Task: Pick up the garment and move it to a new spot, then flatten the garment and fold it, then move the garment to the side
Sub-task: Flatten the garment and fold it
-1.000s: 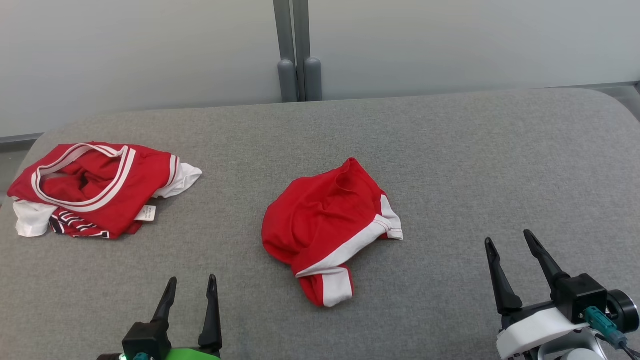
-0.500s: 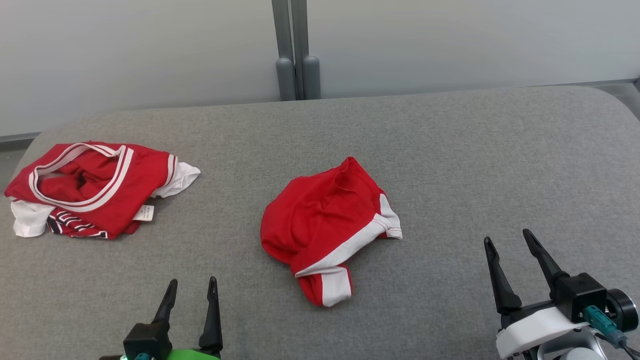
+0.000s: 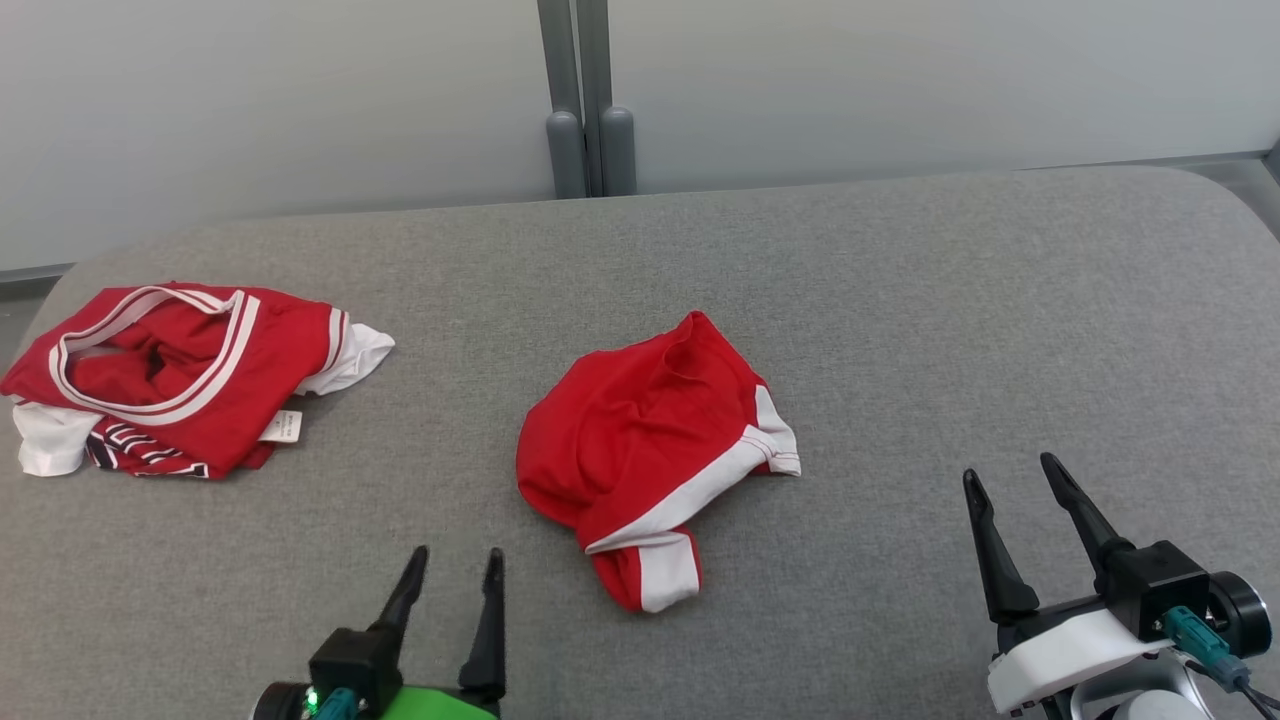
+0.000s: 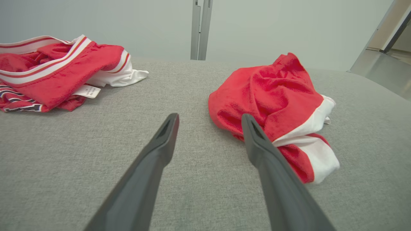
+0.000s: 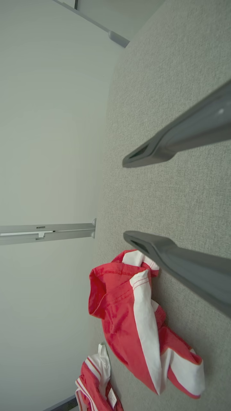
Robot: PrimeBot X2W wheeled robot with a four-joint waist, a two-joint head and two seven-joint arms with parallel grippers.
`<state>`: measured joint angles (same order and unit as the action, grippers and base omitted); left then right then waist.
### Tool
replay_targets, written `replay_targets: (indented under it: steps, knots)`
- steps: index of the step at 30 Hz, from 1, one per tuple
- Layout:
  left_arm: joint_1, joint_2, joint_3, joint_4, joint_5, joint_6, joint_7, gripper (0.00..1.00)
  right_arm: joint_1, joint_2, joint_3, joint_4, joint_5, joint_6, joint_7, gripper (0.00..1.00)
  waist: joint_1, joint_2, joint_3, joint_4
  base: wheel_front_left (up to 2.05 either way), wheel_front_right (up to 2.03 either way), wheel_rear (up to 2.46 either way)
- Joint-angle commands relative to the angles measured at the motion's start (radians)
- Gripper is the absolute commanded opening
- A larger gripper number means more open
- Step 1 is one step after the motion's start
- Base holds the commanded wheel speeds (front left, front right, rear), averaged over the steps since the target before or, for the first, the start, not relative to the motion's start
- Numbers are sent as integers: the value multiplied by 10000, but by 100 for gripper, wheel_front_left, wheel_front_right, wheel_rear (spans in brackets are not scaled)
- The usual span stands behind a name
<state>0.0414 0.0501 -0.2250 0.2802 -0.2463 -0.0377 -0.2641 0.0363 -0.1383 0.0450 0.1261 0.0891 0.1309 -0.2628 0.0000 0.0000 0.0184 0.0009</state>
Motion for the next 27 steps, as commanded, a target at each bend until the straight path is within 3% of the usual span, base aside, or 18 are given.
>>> replay_targets:
  steps: [1, 13, 21, 27]
  knots:
    - [-312, 7, -184, 42, -101, -84, -7, 100, -77, -24, 39, 3, 58, -3, -31, 100, 0, 0, 39, -46, 0, 0, 0]
    - [-784, 17, -870, -181, -290, 305, -6, 100, -1707, -491, 1892, 971, 879, -3, -31, 100, 0, 0, 373, -190, 0, 0, 0]
    - [-613, 17, -617, -182, -279, 316, -6, 100, -1762, -543, 1999, 979, 1060, -3, -31, 100, 0, 0, 361, -174, 0, 0, 0]
    - [-832, 17, -661, -177, -312, 264, -6, 100, -2195, -695, 2677, 1565, 1358, -3, -31, 100, 0, 0, 446, -60, 0, 0, 0]
